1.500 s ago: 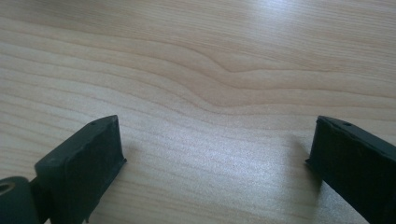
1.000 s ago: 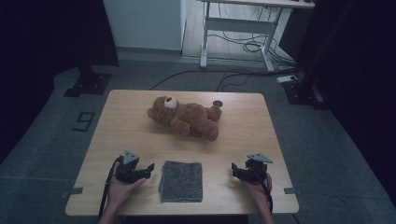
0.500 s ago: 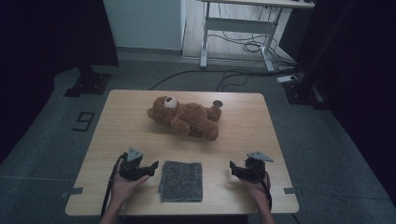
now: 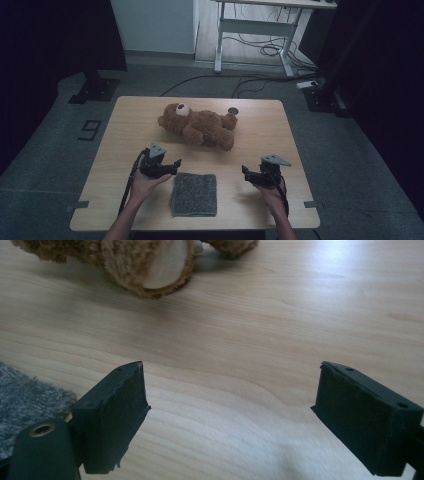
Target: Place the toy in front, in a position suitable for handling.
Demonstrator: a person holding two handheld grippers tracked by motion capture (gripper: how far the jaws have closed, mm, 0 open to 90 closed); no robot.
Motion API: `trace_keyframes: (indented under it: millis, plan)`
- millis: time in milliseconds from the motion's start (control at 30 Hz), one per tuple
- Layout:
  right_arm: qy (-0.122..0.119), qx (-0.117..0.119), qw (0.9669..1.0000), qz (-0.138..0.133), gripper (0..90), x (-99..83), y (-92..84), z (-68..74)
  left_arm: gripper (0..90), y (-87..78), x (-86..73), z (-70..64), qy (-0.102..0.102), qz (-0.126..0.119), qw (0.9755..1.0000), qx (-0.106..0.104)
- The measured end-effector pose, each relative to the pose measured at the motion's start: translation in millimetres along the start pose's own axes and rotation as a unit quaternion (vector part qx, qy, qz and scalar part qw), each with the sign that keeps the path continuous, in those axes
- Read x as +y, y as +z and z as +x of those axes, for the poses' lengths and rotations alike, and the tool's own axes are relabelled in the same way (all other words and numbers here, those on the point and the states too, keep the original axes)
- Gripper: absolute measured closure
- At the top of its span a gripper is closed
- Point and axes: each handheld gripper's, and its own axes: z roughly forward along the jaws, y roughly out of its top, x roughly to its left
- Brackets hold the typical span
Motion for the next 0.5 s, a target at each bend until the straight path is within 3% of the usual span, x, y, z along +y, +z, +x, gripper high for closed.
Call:
trace_keyframes:
  millis: [100, 233, 500]
  plan:
    - [-0.007, 0.012, 0.9999, 0.005, 13.6, 7.6, 3.9, 5.5, 25.1, 7.7, 9.9, -2.5, 0.014, 0.001, 0.9998, 0.011]
    - [-0.010, 0.028, 0.9996, -0.002, 13.6, 18.3, 9.6, 11.3, 24.7, 17.0, 22.7, -3.3, 0.004, -0.003, 1.0000, -0.003]
    - [-0.025, 0.046, 0.9986, -0.002, 13.6, 41.2, 19.6, 23.5, 24.2, 26.6, 42.2, -9.1, 0.019, -0.009, 0.9998, -0.001]
